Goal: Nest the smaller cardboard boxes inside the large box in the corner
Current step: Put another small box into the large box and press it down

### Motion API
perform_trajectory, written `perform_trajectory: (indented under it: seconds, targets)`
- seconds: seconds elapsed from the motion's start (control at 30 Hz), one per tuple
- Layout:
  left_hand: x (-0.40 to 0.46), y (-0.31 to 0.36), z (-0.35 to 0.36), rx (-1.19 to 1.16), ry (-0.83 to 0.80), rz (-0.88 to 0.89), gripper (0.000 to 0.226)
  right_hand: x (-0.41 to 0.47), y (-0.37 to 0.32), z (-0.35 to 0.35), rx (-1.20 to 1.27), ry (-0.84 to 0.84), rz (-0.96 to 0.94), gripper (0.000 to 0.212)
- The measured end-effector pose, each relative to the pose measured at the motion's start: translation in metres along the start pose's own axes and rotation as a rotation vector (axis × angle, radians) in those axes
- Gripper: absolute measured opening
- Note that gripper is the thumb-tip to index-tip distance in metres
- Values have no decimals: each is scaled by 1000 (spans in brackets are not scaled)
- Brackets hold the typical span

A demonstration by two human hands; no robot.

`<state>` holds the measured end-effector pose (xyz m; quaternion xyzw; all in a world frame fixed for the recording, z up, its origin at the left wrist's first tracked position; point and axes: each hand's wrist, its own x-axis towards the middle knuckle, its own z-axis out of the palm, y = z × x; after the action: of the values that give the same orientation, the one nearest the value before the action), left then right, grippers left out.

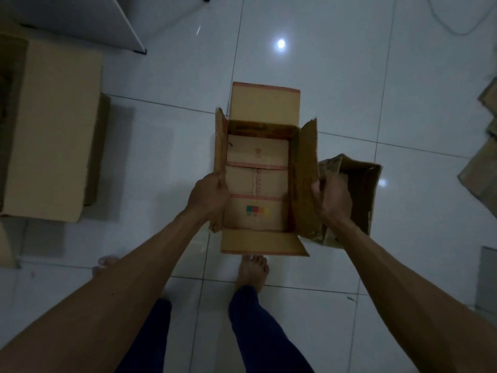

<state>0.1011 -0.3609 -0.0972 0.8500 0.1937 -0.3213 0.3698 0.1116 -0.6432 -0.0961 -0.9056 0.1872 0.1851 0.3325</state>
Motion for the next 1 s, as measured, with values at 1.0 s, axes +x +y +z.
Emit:
perform_trajectory:
  seconds: [1.0]
  targets:
    - [-192,-21,-316,-18,546,198,48,-144,-304,-69,-159,153,-528,16]
